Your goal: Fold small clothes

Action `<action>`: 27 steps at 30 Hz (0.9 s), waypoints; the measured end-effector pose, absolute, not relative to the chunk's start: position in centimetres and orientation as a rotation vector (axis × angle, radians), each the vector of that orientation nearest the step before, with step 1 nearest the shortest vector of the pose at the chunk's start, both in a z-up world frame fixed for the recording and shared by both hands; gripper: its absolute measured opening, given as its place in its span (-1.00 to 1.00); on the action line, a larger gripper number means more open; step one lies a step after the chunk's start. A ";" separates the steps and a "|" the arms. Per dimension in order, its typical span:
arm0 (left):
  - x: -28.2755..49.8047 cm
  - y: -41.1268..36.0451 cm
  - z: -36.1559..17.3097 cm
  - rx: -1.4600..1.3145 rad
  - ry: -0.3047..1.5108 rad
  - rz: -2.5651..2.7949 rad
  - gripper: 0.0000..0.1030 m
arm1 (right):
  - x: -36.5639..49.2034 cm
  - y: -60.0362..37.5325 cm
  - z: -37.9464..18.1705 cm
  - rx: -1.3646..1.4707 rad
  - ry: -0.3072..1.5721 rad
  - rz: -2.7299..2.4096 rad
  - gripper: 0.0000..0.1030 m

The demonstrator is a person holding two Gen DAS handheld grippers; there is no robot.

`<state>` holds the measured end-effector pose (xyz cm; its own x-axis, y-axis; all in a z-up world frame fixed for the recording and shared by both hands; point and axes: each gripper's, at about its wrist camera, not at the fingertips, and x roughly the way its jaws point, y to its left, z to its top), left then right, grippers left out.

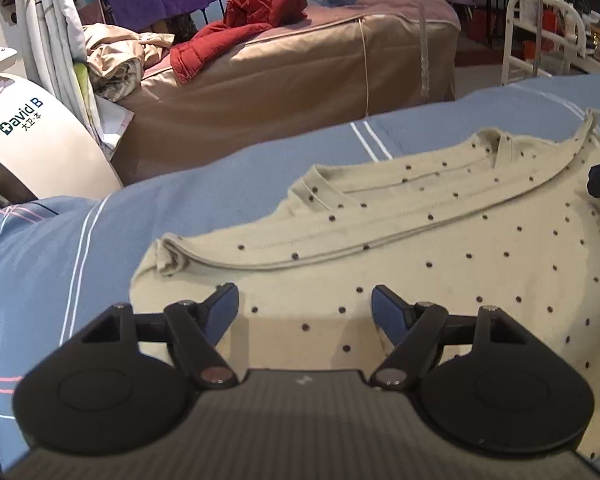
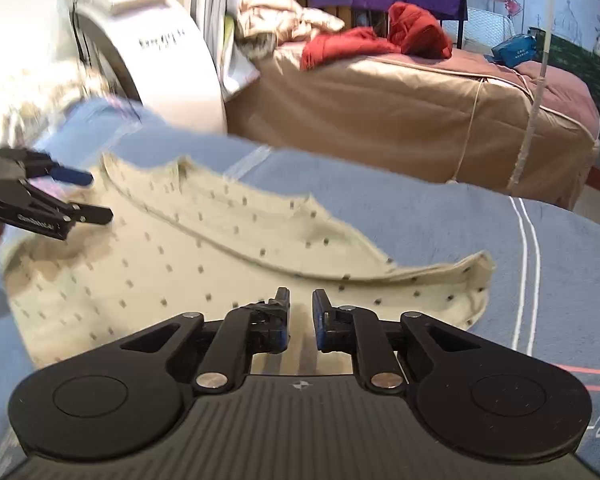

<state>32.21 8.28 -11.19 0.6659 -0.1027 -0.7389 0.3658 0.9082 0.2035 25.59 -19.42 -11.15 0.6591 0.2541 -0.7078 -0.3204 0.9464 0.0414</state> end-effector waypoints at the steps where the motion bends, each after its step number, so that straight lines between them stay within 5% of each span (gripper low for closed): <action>1: 32.4 8.1 -11.8 0.342 0.815 -0.244 0.43 | 25.9 -19.0 -11.6 -0.089 0.809 0.310 -0.59; 14: 38.7 7.7 -12.5 0.324 0.781 -0.120 0.63 | 31.6 -19.1 -12.6 -0.010 0.822 0.198 -0.69; 17: 39.8 7.1 -12.5 0.357 0.761 -0.092 0.85 | 33.1 -19.6 -12.7 0.040 0.808 0.174 -0.76; 27: 42.2 7.3 -10.6 0.442 0.638 0.162 1.00 | 32.4 -21.9 -10.5 0.138 0.750 0.094 -0.28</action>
